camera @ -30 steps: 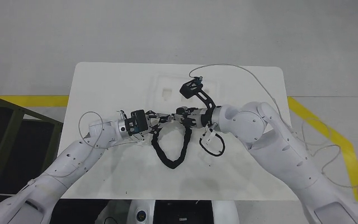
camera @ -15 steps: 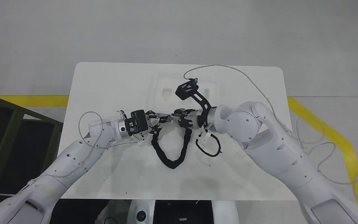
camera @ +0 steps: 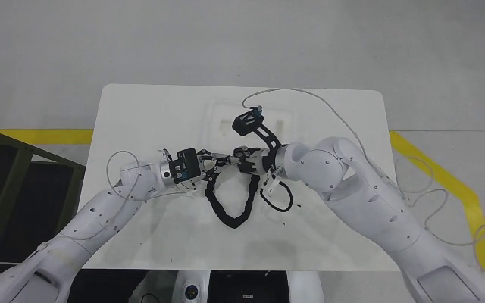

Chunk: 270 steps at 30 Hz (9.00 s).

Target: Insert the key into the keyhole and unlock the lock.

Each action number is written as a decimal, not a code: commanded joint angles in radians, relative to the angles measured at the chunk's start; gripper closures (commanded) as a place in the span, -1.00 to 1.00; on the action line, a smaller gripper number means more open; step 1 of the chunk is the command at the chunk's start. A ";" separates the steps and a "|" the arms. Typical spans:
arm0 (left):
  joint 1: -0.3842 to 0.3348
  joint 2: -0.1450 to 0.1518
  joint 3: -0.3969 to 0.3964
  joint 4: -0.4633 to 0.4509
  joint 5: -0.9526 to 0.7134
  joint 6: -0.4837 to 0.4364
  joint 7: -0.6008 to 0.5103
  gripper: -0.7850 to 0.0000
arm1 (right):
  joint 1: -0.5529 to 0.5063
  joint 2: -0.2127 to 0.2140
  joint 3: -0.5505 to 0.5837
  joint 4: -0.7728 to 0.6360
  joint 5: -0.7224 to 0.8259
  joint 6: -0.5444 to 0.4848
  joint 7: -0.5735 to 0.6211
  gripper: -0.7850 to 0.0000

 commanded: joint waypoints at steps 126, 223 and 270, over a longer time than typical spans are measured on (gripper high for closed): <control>0.079 -0.034 -0.129 -0.044 0.053 -0.081 -0.077 1.00 | -0.051 0.007 0.130 -0.039 0.023 -0.231 0.103 0.11; 0.141 -0.073 -0.239 -0.060 -0.020 -0.248 -0.006 0.05 | -0.018 0.032 0.092 0.250 -0.001 -0.857 -0.138 1.00; 0.057 -0.121 -0.181 0.070 0.037 -0.325 0.045 1.00 | -0.014 0.046 0.083 0.243 0.011 -0.825 -0.121 0.29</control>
